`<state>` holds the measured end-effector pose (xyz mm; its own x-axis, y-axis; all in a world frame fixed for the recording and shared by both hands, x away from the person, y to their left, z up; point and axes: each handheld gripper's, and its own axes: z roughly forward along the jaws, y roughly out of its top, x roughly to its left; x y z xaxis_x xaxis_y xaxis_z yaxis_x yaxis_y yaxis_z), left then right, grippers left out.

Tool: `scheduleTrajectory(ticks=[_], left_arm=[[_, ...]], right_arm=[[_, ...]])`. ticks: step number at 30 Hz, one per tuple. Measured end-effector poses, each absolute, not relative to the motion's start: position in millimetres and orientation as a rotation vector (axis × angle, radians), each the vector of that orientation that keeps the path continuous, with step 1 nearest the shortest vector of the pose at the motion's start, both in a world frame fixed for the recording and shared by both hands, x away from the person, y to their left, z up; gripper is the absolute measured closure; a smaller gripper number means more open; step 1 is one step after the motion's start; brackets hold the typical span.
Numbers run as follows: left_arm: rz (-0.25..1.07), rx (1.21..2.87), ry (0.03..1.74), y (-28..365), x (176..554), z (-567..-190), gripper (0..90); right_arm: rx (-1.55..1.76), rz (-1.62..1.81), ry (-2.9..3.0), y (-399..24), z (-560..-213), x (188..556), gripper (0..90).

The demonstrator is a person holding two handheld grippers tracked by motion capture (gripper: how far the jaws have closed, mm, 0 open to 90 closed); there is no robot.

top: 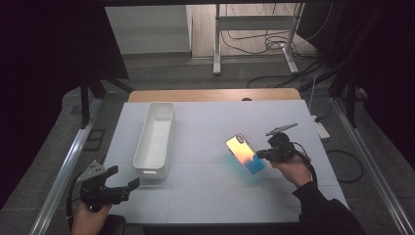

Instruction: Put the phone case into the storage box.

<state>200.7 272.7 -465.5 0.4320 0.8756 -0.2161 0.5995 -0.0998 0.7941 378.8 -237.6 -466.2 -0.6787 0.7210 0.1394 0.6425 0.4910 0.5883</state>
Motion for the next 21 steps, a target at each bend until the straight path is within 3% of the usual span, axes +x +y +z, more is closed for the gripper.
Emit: scheduleTrajectory(ticks=[12, 21], left_arm=[[0.325, 1.831, 1.23, 267, 205, -463, 2.2], [0.365, 1.855, 1.151, 254, 208, -457, 1.2]], right_arm=[[1.158, 1.023, 2.55, -239, -454, 371, 88.1], [1.11, 1.056, 2.525, -236, -447, 366, 88.1]])
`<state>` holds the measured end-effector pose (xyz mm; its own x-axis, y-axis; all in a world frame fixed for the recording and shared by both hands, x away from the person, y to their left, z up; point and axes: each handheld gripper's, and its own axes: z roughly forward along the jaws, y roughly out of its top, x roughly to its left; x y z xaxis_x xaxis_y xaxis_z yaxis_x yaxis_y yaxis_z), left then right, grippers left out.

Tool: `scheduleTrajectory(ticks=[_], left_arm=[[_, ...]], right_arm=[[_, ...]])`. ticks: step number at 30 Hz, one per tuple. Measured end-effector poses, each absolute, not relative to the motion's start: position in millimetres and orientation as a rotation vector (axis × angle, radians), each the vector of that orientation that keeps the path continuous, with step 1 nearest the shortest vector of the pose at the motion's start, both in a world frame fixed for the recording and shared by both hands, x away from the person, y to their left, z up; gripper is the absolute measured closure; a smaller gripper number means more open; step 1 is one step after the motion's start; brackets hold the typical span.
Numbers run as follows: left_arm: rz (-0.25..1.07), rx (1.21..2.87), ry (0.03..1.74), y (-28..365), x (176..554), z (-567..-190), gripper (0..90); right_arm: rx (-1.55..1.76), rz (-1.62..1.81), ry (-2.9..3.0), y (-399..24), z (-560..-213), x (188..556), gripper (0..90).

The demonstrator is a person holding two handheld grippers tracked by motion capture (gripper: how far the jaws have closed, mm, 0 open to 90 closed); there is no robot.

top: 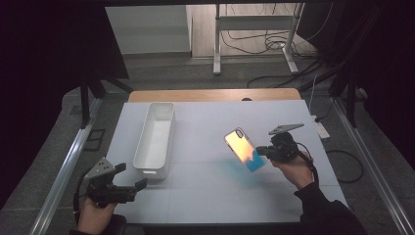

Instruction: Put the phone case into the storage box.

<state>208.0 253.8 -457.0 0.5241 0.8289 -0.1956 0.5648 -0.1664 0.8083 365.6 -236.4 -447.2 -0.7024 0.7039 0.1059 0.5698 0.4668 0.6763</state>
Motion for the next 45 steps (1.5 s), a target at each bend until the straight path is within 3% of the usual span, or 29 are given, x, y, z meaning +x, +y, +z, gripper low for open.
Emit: scheduleTrajectory(ticks=[22, 45], left_arm=[[0.295, 1.85, 1.009, 212, 231, -436, 0.0], [0.148, 1.827, 0.976, 181, 271, -432, 0.0]], right_arm=[[1.029, 1.148, 2.463, -230, -432, 355, 88.1], [0.973, 1.184, 2.423, -224, -425, 351, 88.1]])
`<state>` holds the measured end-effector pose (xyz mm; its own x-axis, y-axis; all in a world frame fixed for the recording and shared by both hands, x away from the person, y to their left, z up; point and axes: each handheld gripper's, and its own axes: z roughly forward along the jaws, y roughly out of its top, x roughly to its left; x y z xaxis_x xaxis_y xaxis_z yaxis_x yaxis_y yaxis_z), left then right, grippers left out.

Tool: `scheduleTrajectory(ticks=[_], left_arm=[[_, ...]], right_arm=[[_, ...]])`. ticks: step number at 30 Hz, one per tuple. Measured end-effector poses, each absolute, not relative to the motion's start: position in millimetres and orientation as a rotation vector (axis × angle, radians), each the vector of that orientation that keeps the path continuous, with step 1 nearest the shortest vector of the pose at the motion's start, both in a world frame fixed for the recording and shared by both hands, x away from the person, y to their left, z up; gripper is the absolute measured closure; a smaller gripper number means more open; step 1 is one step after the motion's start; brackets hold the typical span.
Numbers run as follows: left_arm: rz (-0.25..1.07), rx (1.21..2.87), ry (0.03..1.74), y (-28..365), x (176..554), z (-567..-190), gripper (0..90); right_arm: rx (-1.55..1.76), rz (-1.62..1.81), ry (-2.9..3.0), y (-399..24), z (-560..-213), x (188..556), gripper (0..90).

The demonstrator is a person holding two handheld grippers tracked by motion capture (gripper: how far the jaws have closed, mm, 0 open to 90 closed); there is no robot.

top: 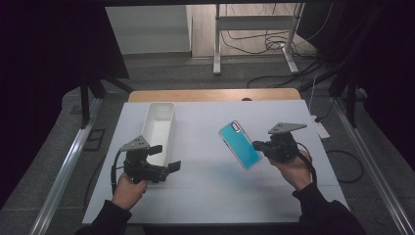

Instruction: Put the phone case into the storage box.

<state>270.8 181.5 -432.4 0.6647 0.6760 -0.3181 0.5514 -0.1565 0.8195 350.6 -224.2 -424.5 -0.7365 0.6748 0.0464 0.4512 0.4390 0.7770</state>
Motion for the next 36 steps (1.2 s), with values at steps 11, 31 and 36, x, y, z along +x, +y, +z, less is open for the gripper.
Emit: scheduleTrajectory(ticks=[11, 31, 36], left_arm=[[0.109, 1.836, 0.935, 160, 290, -429, 0.0], [0.011, 1.849, 0.878, 132, 315, -428, 0.0], [-0.022, 1.849, 0.865, 124, 321, -429, 0.0]], right_arm=[[0.941, 1.217, 2.399, -219, -420, 349, 88.1], [0.877, 1.25, 2.38, -205, -416, 345, 88.1], [0.853, 1.259, 2.385, -198, -415, 343, 88.1]])
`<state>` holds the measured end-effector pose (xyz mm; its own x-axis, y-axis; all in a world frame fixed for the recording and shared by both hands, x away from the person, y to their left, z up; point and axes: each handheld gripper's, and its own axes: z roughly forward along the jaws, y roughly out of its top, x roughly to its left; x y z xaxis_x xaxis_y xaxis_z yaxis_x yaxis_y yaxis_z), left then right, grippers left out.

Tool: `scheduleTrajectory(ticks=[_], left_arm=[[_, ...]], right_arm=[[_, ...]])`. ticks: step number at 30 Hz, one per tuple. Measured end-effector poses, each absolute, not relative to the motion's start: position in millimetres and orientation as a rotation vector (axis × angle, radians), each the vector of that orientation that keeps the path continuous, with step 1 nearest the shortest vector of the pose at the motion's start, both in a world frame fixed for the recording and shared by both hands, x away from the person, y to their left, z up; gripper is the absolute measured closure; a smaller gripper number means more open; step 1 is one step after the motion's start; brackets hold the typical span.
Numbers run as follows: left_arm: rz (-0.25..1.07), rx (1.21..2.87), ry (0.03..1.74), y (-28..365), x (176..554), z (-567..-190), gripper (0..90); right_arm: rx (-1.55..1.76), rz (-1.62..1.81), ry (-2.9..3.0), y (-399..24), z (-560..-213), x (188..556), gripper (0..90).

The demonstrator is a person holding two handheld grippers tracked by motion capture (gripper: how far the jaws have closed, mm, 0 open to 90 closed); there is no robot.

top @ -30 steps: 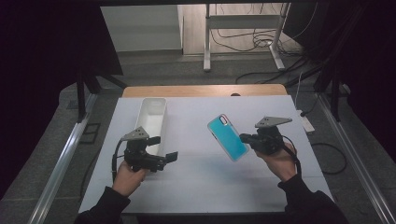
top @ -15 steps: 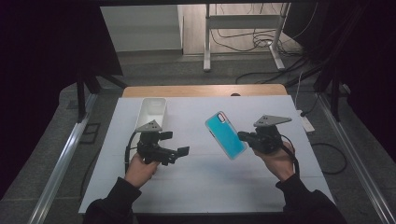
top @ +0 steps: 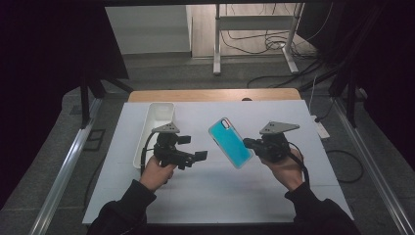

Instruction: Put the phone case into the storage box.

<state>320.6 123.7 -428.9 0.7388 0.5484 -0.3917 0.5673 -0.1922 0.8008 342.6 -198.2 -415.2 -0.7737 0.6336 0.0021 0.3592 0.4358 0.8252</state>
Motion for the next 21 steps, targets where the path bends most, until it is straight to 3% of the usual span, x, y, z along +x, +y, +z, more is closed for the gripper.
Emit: scheduleTrajectory(ticks=[21], left_arm=[[-0.1, 1.878, 0.863, 101, 336, -432, 0.2]], right_arm=[[0.772, 1.261, 2.414, -178, -416, 334, 88.3]])
